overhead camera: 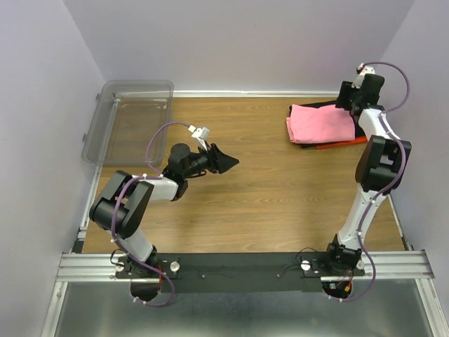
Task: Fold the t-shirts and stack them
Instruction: Neatly place the folded tshirt to the corner
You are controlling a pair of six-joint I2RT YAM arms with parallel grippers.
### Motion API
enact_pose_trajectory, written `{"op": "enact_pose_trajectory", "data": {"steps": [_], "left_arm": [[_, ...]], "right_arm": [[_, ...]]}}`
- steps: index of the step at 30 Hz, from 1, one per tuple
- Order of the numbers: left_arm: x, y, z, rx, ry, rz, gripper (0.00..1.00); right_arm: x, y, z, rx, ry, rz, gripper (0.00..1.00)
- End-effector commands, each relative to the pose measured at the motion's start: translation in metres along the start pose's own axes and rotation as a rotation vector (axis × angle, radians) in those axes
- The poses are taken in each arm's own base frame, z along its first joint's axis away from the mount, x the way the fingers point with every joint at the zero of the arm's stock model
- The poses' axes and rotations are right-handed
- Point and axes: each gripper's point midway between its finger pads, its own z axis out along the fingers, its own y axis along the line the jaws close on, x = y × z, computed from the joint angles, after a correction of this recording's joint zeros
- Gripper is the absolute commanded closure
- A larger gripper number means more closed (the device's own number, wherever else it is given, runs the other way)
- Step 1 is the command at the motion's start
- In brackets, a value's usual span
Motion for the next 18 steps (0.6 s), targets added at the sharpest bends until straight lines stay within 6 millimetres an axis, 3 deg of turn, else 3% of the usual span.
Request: {"op": "enact_pose_trajectory", "data": {"steps": [1,2,3,5,6,7,8,9,12,13,18], "left_arm": [[0.001,-0.008,-0.006,0.024,-0.012,0.012,0.39],[0.001,-0.009,-0.007,0.02,-0.012,0.012,0.39],[0.001,-0.009,-0.008,0.018,-0.014,0.016,0.39],[0.002,-0.009,-0.012,0.007,-0.015,0.017,0.39],[0.002,-0.009,-0.013,0.004,-0.016,0.021,0.39],[0.0,-0.011,-0.015,0.004,-0.024,0.026,0.39],[0.002,-0.011,-0.017,-0.001,-0.02,0.024,0.39],[-0.001,-0.014,-0.019,0.001,-0.028,0.03,0.39],[0.002,-0.015,-0.024,-0.01,-0.026,0.033,0.39],[-0.002,-0.019,-0.027,-0.007,-0.037,0.041,0.39],[0.001,-0.019,-0.038,-0.036,-0.04,0.054,0.39]], "right_arm": [[-0.014,0.026,-0.016,-0.047,-0.061,-0.081,0.34],[-0.013,0.033,-0.021,-0.085,-0.063,-0.108,0.34],[-0.012,0.058,-0.029,-0.192,-0.073,-0.141,0.34],[0.017,0.091,-0.044,-0.359,-0.036,-0.21,0.34],[0.018,0.122,-0.063,-0.478,-0.062,-0.294,0.36],[0.025,0.136,-0.073,-0.537,-0.067,-0.335,0.38],[0.05,0.147,-0.079,-0.572,-0.029,-0.363,0.4],[0.052,0.162,-0.087,-0.59,-0.04,-0.422,0.5],[0.073,0.168,-0.088,-0.593,0.011,-0.445,0.68],[0.078,0.167,-0.086,-0.591,0.028,-0.444,0.79],[0.103,0.162,-0.087,-0.594,0.121,-0.458,0.88]]}}
